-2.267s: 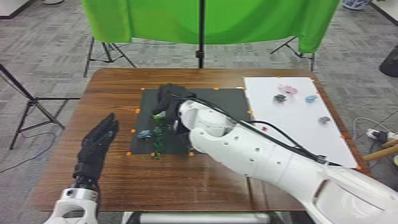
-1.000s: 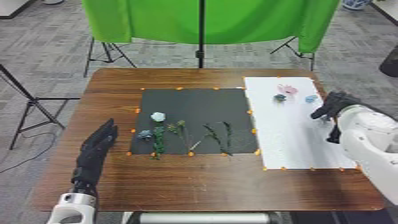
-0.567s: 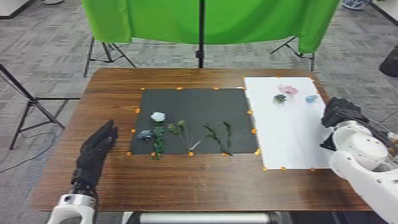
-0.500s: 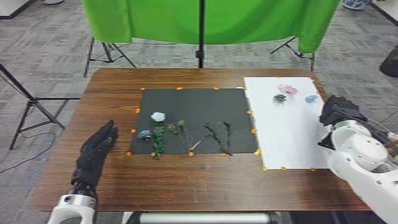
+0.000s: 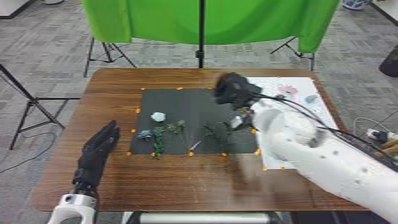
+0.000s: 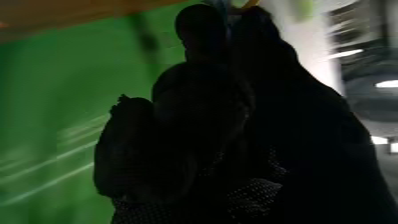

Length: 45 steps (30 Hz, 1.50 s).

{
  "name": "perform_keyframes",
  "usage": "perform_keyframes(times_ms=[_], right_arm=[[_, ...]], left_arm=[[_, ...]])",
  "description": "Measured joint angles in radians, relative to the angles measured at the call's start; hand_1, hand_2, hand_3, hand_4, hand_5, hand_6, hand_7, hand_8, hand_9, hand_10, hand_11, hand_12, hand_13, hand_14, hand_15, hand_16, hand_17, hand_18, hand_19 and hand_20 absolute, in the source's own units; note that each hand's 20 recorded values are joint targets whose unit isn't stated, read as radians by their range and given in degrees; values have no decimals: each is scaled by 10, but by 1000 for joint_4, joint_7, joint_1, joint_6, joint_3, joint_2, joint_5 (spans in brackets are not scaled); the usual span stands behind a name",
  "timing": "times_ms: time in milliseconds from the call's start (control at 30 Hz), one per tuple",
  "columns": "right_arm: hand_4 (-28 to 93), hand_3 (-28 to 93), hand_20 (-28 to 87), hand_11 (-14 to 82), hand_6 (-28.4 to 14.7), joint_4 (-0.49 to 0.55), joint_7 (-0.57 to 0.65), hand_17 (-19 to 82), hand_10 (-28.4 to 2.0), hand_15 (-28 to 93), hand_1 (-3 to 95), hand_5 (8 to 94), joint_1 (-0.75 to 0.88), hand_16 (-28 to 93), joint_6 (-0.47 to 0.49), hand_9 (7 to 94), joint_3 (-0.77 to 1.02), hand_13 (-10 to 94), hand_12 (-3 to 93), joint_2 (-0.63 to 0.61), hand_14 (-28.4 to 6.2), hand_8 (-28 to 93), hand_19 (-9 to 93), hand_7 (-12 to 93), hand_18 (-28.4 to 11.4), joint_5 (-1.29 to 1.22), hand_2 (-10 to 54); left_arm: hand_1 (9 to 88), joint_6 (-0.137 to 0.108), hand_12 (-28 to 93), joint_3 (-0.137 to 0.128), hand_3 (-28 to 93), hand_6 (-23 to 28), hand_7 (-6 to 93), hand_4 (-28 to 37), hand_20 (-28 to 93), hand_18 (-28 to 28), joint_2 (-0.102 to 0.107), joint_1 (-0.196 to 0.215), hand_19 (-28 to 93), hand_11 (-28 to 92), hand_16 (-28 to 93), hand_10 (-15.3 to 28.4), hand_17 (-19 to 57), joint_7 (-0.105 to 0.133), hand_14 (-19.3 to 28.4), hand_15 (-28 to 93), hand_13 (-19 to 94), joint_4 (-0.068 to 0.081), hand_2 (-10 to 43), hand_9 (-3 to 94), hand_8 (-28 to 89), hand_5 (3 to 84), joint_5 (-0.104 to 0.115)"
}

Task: Arrange flowers

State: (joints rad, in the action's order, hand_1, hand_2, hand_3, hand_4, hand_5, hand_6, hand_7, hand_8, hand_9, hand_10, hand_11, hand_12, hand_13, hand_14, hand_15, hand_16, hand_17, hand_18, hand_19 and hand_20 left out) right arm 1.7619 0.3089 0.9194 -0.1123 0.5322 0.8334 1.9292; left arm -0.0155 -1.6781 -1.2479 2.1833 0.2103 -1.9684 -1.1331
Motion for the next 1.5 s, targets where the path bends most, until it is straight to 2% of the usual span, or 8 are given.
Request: perform_keyframes(times_ms=[100, 233, 533, 700, 1000, 1267, 1367, 1500], right_arm=[[-153, 532, 448, 81, -9, -46, -14, 671, -95, 527, 647, 776, -74, 358, 6, 894, -96, 923, 414, 89, -16, 150, 932, 202, -78, 18, -95], [-155, 532, 463, 81, -10, -76, -15, 673, -96, 530, 647, 775, -97, 359, 23, 893, -130, 924, 415, 182, -16, 148, 932, 205, -80, -5, -95], [-160, 529, 476, 77, -4, -162, -18, 669, -90, 535, 643, 767, -114, 365, 26, 873, -203, 919, 418, 267, -16, 128, 932, 195, -80, 22, -95], [-159, 530, 482, 73, 5, -214, -15, 666, -87, 539, 634, 749, -120, 364, 30, 854, -216, 915, 419, 288, -17, 110, 932, 185, -81, 48, -95], [-162, 511, 487, 67, 18, -222, -14, 661, -92, 548, 616, 687, -121, 359, 35, 814, -217, 903, 413, 290, -20, 74, 932, 169, -81, 79, -95], [-162, 503, 487, 69, 33, -240, -16, 655, -92, 550, 627, 706, -123, 354, 39, 809, -229, 899, 409, 288, -19, 62, 932, 192, -82, 147, -95], [-154, 514, 490, 68, 37, -247, -19, 652, -96, 553, 607, 693, -125, 354, 37, 796, -239, 896, 407, 285, -21, 43, 932, 179, -83, 164, -95], [-186, 589, 497, 130, 41, -248, -22, 646, -107, 555, 550, 678, -125, 353, 38, 759, -244, 892, 355, 279, -23, -9, 932, 170, -88, 171, -95]], left_arm=[[309, 4, 151, 2, 613, 49, 32, -183, 152, 109, 1, -5, 3, 67, 39, 98, 1, -2, 128, 51, 241, 2, -95, 317, -39, 330, 0], [309, 6, 151, 4, 612, 49, 31, -183, 152, 109, 2, -12, 2, 67, 39, 98, 1, -7, 128, 51, 241, 4, -95, 317, -38, 330, -1], [307, 16, 152, 12, 613, 49, 31, -184, 152, 109, 7, -24, 2, 67, 40, 99, 0, -9, 129, 52, 241, 8, -95, 318, -38, 331, -6], [309, 22, 153, 15, 611, 49, 31, -184, 152, 110, 8, -33, 2, 69, 40, 99, -1, -9, 130, 52, 243, 12, -95, 320, -38, 332, -12], [308, 29, 153, 16, 611, 48, 30, -182, 152, 111, 7, -35, 2, 67, 40, 99, -1, -9, 130, 52, 242, 13, -95, 321, -38, 331, -13], [309, 32, 152, 16, 610, 46, 31, -181, 152, 111, 7, -37, 2, 68, 40, 100, -1, -10, 130, 52, 242, 13, -95, 322, -38, 330, -13], [308, 33, 152, 16, 612, 45, 31, -181, 152, 111, 7, -37, 2, 68, 40, 100, -1, -10, 129, 52, 242, 13, -95, 321, -38, 329, -13], [309, 34, 152, 15, 611, 46, 31, -181, 152, 110, 6, -36, 2, 67, 41, 100, -1, -10, 129, 52, 243, 13, -95, 322, -38, 329, -13]])
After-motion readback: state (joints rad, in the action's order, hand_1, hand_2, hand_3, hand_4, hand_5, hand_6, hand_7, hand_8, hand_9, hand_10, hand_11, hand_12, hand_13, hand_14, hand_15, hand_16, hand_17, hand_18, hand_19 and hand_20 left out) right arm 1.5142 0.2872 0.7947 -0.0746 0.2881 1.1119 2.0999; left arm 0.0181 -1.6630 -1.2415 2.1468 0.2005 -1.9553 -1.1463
